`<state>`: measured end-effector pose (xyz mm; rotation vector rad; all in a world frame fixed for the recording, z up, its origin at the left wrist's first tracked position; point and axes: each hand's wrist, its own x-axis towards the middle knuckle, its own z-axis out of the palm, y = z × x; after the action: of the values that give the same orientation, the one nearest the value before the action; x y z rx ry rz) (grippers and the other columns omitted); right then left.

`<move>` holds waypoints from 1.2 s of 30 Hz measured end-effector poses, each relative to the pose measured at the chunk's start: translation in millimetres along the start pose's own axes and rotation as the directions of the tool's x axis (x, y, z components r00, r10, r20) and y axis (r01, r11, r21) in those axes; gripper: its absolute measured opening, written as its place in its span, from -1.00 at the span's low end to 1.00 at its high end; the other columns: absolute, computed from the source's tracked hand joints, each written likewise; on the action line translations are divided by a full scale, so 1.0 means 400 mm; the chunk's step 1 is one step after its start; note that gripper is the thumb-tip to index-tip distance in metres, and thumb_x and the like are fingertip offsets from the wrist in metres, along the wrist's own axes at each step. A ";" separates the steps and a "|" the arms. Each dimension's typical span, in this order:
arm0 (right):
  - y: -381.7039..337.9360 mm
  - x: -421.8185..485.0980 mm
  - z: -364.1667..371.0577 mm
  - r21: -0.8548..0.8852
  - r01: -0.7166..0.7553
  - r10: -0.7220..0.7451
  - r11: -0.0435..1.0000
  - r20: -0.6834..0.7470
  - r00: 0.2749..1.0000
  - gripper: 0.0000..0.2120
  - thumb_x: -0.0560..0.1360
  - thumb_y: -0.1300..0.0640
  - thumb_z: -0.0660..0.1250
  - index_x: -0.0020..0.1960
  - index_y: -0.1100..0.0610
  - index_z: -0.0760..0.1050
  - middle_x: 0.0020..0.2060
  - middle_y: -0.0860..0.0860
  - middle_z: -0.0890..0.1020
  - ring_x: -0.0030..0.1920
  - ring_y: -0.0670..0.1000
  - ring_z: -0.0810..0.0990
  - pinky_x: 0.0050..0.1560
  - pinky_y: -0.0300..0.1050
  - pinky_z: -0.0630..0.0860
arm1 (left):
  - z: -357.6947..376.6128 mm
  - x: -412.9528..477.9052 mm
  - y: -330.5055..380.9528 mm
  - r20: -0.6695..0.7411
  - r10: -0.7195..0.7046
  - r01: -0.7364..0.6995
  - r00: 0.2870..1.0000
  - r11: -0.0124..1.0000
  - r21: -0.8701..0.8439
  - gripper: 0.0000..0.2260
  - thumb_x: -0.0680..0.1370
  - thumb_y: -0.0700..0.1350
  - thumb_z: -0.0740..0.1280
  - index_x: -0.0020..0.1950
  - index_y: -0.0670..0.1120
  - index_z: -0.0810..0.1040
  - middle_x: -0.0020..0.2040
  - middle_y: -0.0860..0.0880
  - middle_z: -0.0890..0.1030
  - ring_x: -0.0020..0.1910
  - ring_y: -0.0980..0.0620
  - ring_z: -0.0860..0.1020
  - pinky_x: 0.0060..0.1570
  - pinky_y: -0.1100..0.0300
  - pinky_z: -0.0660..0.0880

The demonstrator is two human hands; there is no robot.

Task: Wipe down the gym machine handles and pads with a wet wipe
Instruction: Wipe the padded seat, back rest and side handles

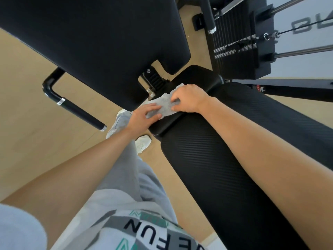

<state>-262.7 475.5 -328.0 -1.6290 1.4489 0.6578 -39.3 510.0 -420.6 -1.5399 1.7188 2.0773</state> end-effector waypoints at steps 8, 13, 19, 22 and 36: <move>0.025 -0.042 -0.006 0.045 0.035 -0.038 0.998 0.080 0.996 -0.63 0.51 -0.15 0.42 0.27 -0.06 0.63 0.31 -0.08 0.61 0.30 0.02 0.54 0.33 0.12 0.45 | 0.058 -0.092 0.007 -0.101 0.083 -0.098 0.991 0.984 -0.152 -0.78 0.53 -0.06 0.52 0.14 0.16 0.67 0.27 0.17 0.60 0.29 0.31 0.51 0.38 0.28 0.37; 0.100 -0.012 -0.050 0.074 -0.060 0.053 0.995 0.093 0.994 -0.61 0.49 -0.14 0.46 0.27 -0.06 0.63 0.38 -0.03 0.56 0.41 0.10 0.45 0.41 0.18 0.37 | 0.037 -0.027 0.016 -0.001 0.121 -0.121 0.993 0.987 -0.104 -0.71 0.56 0.03 0.48 0.28 0.12 0.65 0.40 0.14 0.55 0.41 0.18 0.46 0.45 0.16 0.35; 0.053 0.047 -0.004 0.016 -0.031 0.030 0.999 0.091 0.995 -0.59 0.56 -0.15 0.36 0.38 -0.07 0.54 0.41 0.00 0.53 0.39 0.09 0.47 0.42 0.13 0.31 | 0.008 -0.016 -0.026 -0.007 -0.014 0.013 1.000 0.996 -0.094 -0.68 0.60 0.03 0.43 0.35 0.10 0.61 0.45 0.11 0.51 0.45 0.12 0.40 0.50 0.07 0.31; 0.007 0.057 0.033 0.023 0.004 -0.007 1.000 0.120 0.993 -0.60 0.58 -0.14 0.34 0.39 -0.10 0.52 0.42 -0.03 0.51 0.43 0.07 0.43 0.52 0.18 0.11 | 0.019 -0.063 -0.062 -0.089 -0.076 0.060 0.993 0.984 -0.166 -0.73 0.58 -0.01 0.46 0.28 0.13 0.64 0.41 0.07 0.55 0.42 0.12 0.45 0.51 -0.01 0.34; 0.008 0.011 0.036 0.012 -0.060 0.061 0.998 -0.007 0.998 -0.72 0.57 -0.11 0.32 0.18 0.00 0.61 0.15 -0.02 0.65 0.27 0.03 0.53 0.53 0.21 0.08 | 0.043 -0.062 -0.028 -0.128 -0.230 0.198 0.965 0.954 -0.223 -0.69 0.58 0.08 0.45 0.31 0.13 0.60 0.35 0.09 0.57 0.32 0.04 0.53 0.34 0.08 0.51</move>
<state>-262.8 485.5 -339.7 -1.5853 1.5101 0.6761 -31.2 540.2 -413.6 -1.8951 1.3319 2.1332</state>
